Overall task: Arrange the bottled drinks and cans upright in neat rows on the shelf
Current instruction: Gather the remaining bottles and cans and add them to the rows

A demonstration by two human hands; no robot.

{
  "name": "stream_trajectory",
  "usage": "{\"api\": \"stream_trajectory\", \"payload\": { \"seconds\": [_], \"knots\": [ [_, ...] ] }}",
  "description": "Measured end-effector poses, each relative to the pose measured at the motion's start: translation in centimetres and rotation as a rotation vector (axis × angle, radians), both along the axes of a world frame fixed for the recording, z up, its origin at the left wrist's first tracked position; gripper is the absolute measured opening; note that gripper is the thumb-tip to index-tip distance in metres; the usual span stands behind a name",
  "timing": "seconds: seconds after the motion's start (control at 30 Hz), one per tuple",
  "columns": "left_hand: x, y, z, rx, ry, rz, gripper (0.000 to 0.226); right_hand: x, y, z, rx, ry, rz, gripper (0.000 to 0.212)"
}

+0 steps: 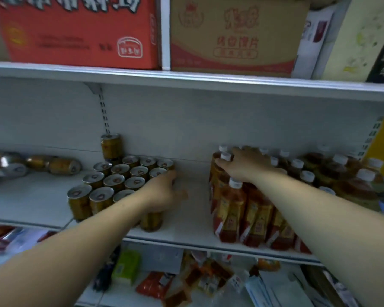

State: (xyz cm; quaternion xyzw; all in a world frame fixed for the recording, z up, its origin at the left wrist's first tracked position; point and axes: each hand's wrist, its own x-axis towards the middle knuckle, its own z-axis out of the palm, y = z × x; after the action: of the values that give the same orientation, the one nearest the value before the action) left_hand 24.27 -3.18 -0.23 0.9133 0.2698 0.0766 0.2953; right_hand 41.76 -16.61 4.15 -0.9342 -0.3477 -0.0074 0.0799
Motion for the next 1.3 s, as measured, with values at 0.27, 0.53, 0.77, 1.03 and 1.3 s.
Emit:
{"api": "stream_trajectory", "payload": {
  "seconds": [0.27, 0.53, 0.77, 1.03, 1.3],
  "knots": [
    [-12.8, 9.3, 2.6, 0.048, 0.025, 0.134, 0.058, -10.3, 13.5, 1.5, 0.011, -0.022, 0.272, 0.074],
    [-27.1, 20.9, 1.1, 0.187, 0.169, 0.284, 0.074, -22.7, 28.8, 2.2, 0.044, -0.002, 0.45, 0.064],
    [-37.4, 29.0, -0.4, 0.136, 0.235, 0.441, 0.072, -32.4, 39.9, -0.3, 0.004, 0.052, 0.54, 0.065],
    [-44.0, 39.4, -2.4, 0.143, 0.255, 0.565, 0.072, -39.4, 53.0, -2.9, 0.039, 0.14, 0.679, 0.049],
    [-48.9, 54.0, -2.7, 0.135, 0.33, 0.718, 0.075, -44.1, 69.6, -5.1, 0.04, 0.233, 0.781, 0.062]
  ]
}}
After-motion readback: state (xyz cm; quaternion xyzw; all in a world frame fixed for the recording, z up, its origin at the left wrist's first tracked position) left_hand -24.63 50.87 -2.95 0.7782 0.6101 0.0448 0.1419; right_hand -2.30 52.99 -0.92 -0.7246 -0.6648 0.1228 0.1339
